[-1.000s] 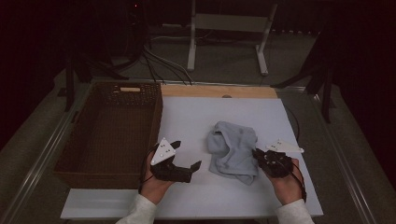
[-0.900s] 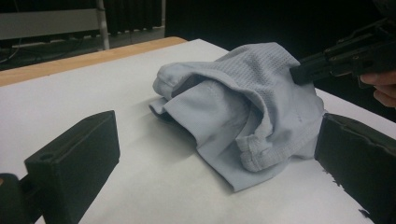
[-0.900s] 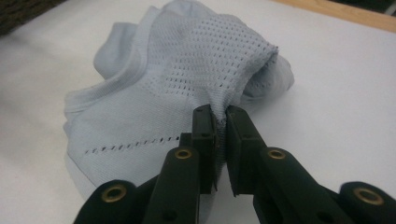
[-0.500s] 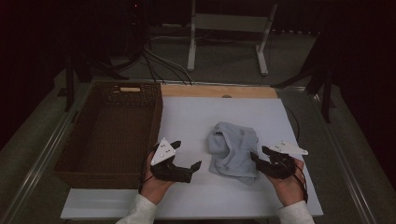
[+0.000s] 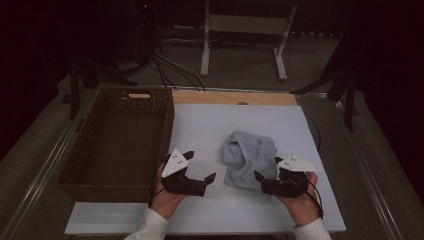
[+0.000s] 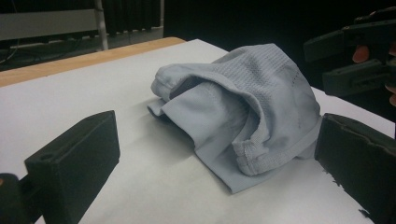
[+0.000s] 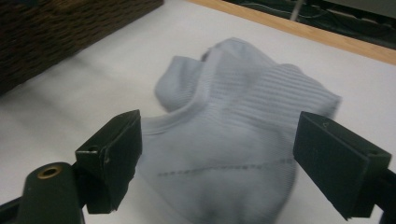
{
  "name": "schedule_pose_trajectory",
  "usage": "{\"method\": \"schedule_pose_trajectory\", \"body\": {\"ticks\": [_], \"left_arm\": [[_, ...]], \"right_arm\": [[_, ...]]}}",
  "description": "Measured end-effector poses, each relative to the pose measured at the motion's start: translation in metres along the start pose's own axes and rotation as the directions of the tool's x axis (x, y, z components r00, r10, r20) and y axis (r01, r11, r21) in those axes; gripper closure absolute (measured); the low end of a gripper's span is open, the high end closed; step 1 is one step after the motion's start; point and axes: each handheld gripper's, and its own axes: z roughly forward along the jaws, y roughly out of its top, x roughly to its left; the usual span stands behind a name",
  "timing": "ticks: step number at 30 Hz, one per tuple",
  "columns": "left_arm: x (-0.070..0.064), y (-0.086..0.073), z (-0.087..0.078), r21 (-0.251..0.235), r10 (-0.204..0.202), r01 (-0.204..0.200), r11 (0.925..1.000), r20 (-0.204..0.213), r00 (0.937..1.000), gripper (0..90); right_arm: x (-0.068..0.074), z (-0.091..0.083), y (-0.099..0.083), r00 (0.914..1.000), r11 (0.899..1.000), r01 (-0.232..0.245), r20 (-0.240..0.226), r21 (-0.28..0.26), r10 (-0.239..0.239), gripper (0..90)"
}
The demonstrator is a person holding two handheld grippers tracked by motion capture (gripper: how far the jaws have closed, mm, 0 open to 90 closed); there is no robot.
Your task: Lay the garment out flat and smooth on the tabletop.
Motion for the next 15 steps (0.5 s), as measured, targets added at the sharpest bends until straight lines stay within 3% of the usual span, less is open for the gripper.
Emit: {"method": "schedule_pose_trajectory", "body": {"ticks": [15], "left_arm": [[-0.001,-0.001,0.001,0.002,-0.003,0.003,1.0,0.003,1.0,0.6]], "right_arm": [[0.019,0.011,-0.007,0.996,0.997,0.06,-0.069,0.038,-0.057,15.8]]}}
